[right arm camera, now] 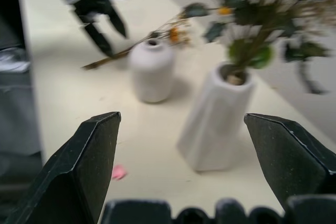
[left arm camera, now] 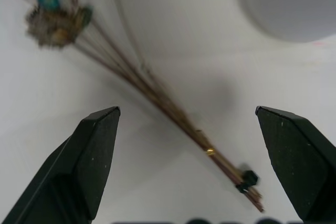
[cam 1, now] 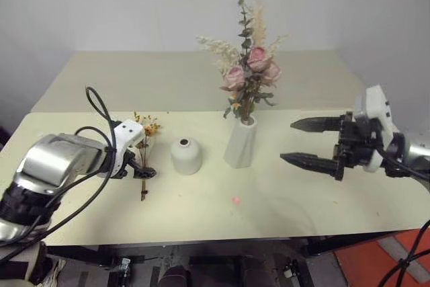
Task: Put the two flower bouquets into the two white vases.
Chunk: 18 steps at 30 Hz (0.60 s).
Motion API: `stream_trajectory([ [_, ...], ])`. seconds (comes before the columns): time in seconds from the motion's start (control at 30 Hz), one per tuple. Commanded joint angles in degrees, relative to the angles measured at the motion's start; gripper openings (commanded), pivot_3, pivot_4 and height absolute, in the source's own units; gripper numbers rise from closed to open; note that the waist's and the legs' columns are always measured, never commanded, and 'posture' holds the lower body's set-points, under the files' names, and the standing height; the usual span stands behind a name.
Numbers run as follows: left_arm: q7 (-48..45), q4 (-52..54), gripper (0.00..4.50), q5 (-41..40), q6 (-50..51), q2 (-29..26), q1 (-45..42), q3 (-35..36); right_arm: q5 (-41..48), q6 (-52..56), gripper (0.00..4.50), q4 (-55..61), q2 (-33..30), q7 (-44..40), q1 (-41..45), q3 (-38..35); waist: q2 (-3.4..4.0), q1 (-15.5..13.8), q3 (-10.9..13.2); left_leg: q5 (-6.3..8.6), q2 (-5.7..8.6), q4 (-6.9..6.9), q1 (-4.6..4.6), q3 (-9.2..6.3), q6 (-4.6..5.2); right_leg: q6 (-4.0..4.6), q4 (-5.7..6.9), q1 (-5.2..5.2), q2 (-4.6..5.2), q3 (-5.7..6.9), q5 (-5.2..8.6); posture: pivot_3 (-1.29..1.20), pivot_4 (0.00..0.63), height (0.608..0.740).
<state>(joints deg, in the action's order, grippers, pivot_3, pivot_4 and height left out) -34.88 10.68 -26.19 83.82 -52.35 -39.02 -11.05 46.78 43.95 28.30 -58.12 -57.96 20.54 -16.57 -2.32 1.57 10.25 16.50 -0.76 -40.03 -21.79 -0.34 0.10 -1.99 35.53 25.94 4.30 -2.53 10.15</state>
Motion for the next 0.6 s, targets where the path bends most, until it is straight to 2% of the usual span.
stream_trajectory([
  [0.03, 3.1, -2.4, 4.5, 3.28, 1.33, 1.77, -2.96, -3.23, 1.46, -1.49, 4.47, 0.67, -1.84, -3.05, -0.02, -2.45, -0.02, -0.42, -0.01, 0.0, 0.0, -0.01, -0.02, -0.01, 0.0, 0.0, -0.01, 0.0, 0.0, 0.02, 0.0, 0.0, 0.15, 0.74],
  [0.13, 3.91, -5.68, 4.5, 4.89, -0.17, 4.17, -3.94, -5.58, 0.68, -2.44, 4.47, 0.29, -2.47, -4.53, -0.66, -2.31, -0.02, -0.71, -0.01, 0.0, 0.0, 0.0, -0.01, -0.01, 0.0, 0.02, -0.03, 0.01, 0.01, 0.01, -0.01, 0.0, 0.15, 0.74],
  [0.23, 4.89, -10.55, 3.91, 7.29, -2.35, 7.24, -5.98, -7.39, 0.1, -3.05, 4.5, -0.21, -3.57, -6.58, -1.23, -1.86, 0.02, -1.0, -0.03, 0.0, 0.02, -0.02, 0.18, 0.0, 0.0, 0.01, 0.0, -0.21, 0.03, 0.01, -0.01, 0.0, 0.15, 0.74],
  [0.33, 4.8, -14.82, 2.99, 9.42, -4.6, 8.72, -8.31, -8.37, 0.39, -2.78, 4.5, -0.88, -4.09, -7.26, -1.46, -2.61, 0.04, -1.21, -0.05, 0.0, -0.01, 0.08, 0.9, -0.04, 0.01, -0.16, -0.35, -1.1, 0.0, 0.14, 0.15, 0.0, 0.15, 0.74],
  [0.5, 3.39, -15.47, 1.33, 10.34, -6.01, 7.77, -8.61, -8.76, 1.14, -2.36, 4.5, -0.94, -4.34, -7.33, -2.74, -4.18, 0.02, -0.61, -0.06, 0.0, -0.04, 0.16, 1.27, -0.03, 0.0, -0.34, -0.5, -1.47, 0.0, 0.09, 0.26, 0.0, 0.15, 0.74],
  [0.6, 2.65, -12.82, 0.35, 10.44, -7.07, 5.97, -6.91, -8.03, 4.7, 0.03, 4.5, -2.24, -4.01, -6.14, -1.67, -6.29, 0.02, -0.36, -0.05, 0.01, -0.05, 0.22, 1.34, -0.02, 0.01, -0.27, -0.46, -1.49, -0.02, 0.06, 0.24, 0.0, 0.15, 0.74],
])
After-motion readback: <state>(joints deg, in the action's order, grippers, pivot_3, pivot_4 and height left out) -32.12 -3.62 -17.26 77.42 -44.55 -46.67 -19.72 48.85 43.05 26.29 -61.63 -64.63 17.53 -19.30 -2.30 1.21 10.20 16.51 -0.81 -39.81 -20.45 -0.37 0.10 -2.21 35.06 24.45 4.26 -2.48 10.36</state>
